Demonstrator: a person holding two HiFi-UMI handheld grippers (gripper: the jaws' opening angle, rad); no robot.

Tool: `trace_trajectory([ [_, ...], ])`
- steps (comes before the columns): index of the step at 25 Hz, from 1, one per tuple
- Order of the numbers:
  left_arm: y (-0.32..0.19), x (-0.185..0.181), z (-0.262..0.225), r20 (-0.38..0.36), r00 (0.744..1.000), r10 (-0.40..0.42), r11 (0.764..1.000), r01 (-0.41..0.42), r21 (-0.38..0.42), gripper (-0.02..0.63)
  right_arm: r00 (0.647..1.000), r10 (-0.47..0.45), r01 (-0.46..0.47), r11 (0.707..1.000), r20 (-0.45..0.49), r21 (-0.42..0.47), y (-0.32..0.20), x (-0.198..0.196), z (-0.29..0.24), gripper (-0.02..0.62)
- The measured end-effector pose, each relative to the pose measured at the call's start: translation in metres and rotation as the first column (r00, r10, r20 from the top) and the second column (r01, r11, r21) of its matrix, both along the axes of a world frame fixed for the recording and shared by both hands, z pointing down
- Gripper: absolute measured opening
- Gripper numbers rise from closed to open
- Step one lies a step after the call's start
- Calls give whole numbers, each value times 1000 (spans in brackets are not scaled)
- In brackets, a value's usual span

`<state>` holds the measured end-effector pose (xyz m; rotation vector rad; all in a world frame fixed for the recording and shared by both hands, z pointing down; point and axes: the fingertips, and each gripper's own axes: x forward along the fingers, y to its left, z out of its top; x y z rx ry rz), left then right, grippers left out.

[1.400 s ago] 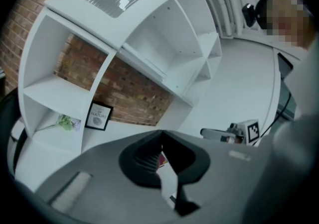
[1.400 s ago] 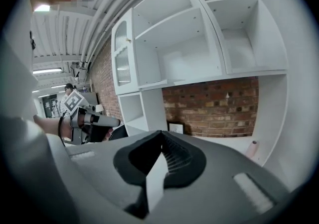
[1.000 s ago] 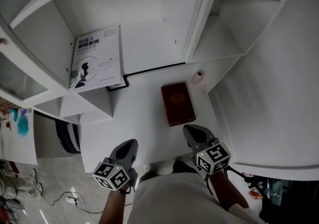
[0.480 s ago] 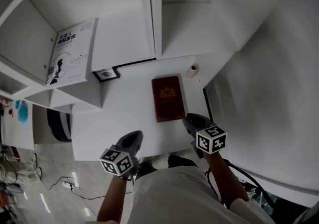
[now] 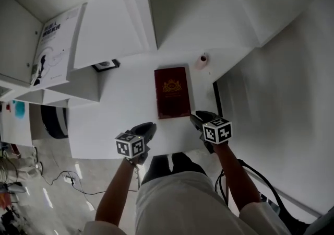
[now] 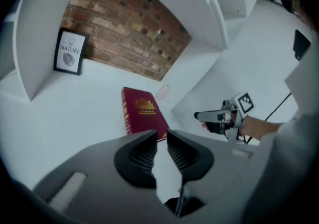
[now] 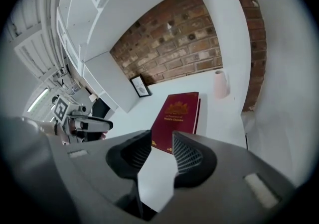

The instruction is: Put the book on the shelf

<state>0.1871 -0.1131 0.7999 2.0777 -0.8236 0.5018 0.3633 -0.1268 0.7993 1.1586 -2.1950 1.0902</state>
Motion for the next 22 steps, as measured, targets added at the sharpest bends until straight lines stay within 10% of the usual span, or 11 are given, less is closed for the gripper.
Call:
trace_trajectory([
  [8,-44,5,100,109,993,36,993,-24,-112,237,999,-54,53,996,-10,-71,-17,-6,74,186],
  [22,-64,39,148,55,990,130,979,-119,-166,379,990,-52,71,986,129,-148,-51,-21,136,319],
])
